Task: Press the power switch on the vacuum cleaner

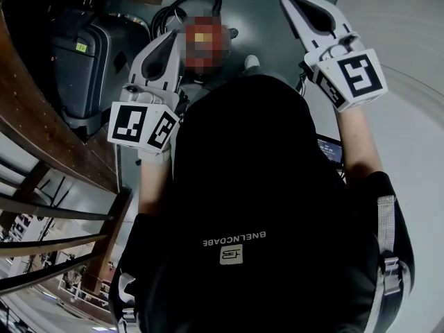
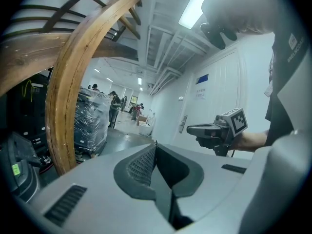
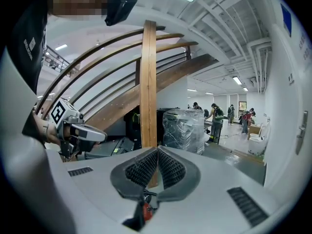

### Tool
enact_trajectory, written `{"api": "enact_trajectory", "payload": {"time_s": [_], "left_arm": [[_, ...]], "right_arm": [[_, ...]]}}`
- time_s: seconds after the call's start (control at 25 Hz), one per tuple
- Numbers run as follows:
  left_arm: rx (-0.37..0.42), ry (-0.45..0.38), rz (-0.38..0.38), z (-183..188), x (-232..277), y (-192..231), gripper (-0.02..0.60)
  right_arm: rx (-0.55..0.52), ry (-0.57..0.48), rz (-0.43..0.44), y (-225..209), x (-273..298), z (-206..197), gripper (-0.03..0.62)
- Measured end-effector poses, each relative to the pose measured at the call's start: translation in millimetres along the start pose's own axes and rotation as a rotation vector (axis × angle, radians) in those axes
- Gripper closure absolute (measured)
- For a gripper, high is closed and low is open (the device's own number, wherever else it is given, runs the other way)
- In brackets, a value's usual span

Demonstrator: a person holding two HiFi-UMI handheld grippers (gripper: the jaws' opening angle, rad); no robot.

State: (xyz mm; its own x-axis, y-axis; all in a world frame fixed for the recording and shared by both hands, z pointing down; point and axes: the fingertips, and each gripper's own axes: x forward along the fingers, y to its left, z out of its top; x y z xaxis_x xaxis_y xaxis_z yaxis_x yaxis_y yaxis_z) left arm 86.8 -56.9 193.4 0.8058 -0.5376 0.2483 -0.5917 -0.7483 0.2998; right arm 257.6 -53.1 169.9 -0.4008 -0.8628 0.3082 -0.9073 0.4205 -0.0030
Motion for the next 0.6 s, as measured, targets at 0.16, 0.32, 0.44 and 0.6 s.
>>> {"api": "enact_trajectory", "payload": {"time_s": [0.16,0.32,0.44,0.6], "left_arm": [[-0.002,-0.002,0.007,1,1,-4,0.568],[-0.001,-0.009,0.017,2,1,-7,0.568],[0.001,-0.009,0.023,0,1,-11,0.568],[0.0,0.003,0.018,-3,0,-20,0.568]], "right_arm": [[0.004,0.001,0.004,-4,-2,-1,0.568],[0.006,-0.011,-0.001,-7,-6,1,0.568],[0.009,-0.007,0.001,-8,-8,-2,0.568],[0.02,0.007,-0.009,-7,-19,-8,0.568]]}}
